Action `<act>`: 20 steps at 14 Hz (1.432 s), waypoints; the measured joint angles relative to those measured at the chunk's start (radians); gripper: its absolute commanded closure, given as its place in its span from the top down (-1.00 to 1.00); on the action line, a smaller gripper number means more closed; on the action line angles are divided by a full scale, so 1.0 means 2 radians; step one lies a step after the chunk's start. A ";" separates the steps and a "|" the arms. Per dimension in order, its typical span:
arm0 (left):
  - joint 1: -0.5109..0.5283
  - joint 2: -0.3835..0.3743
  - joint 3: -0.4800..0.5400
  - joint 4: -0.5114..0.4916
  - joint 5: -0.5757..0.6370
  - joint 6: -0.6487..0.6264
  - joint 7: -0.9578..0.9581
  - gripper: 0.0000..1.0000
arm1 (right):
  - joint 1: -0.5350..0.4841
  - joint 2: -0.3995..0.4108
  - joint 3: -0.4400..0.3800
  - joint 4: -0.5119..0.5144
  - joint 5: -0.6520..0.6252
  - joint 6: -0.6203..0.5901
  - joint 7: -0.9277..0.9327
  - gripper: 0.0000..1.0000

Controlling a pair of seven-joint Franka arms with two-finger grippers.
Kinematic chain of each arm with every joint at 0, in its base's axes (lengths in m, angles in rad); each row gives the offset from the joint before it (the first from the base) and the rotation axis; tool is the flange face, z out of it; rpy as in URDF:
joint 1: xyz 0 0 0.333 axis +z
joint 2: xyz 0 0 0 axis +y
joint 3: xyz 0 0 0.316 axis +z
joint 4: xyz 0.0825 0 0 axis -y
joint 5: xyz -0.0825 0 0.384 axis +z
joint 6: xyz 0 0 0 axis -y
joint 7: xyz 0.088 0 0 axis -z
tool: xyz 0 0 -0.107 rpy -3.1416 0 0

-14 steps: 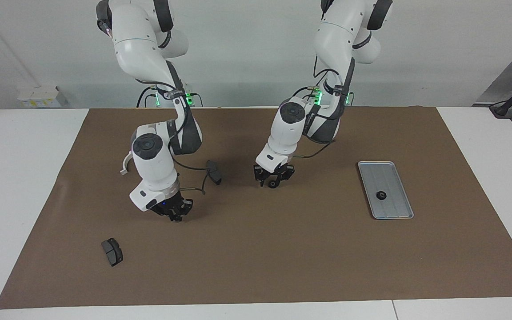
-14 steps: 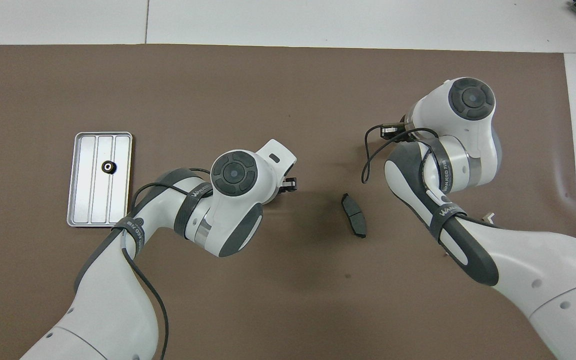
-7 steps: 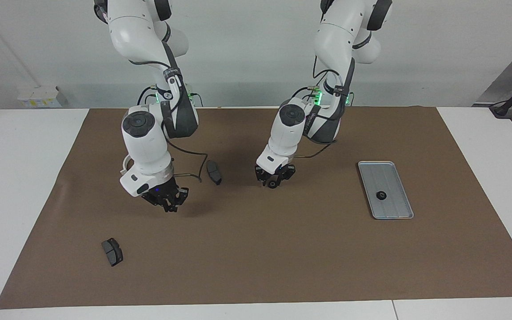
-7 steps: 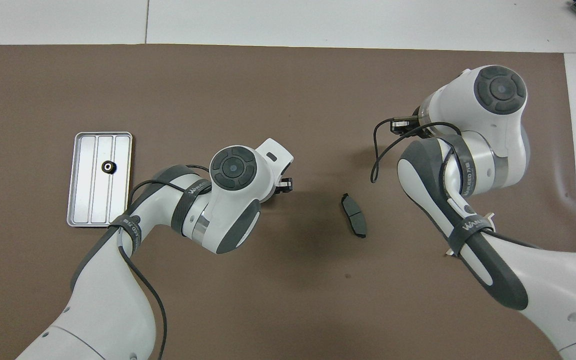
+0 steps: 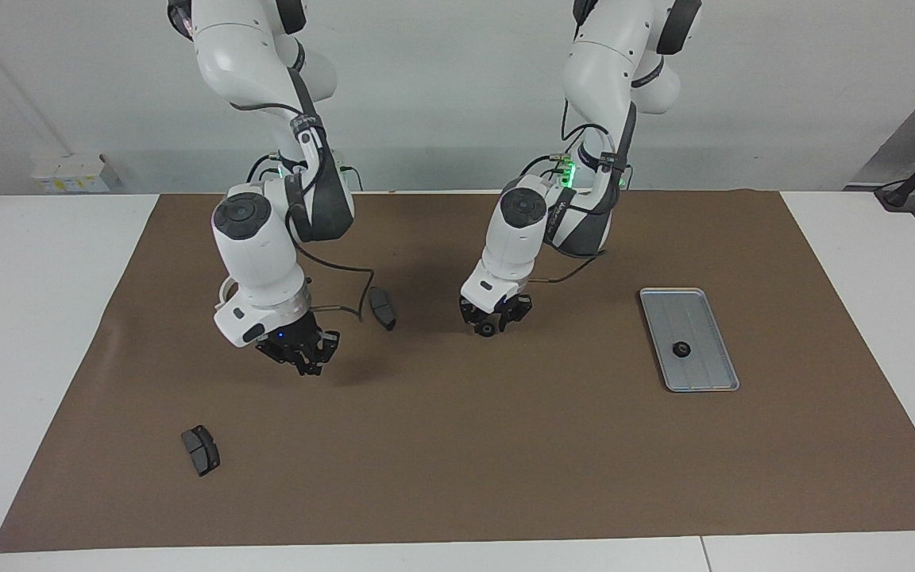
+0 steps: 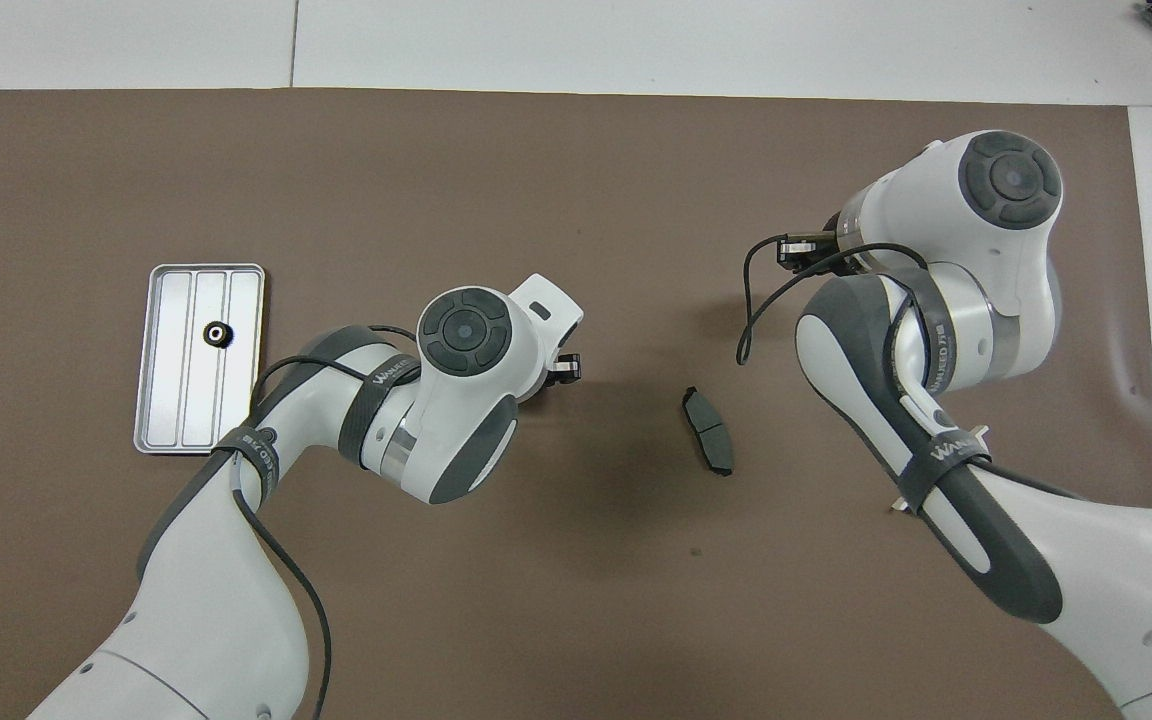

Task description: Pick bearing gear from pile to tray

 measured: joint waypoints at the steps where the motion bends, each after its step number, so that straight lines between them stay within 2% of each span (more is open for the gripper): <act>1: 0.000 0.000 0.000 0.000 0.000 0.000 0.000 0.06 | 0.000 0.000 0.000 -0.002 0.000 0.000 0.000 -1.00; 10: 0.000 0.009 0.000 0.000 0.000 0.004 0.000 0.02 | 0.000 -0.004 0.000 -0.009 0.000 0.000 0.000 -1.00; 12: 0.000 0.010 0.000 0.000 0.000 0.005 0.000 -0.07 | 0.001 -0.004 0.000 -0.009 0.000 0.000 0.000 -1.00; 17: 0.001 0.008 0.001 0.000 0.003 0.003 0.000 -0.48 | 0.015 -0.005 0.001 -0.009 0.001 0.001 0.020 -1.00; 20: 0.001 0.008 0.001 0.000 0.003 0.003 0.000 -0.54 | 0.022 -0.006 0.001 -0.009 0.001 0.001 0.032 -1.00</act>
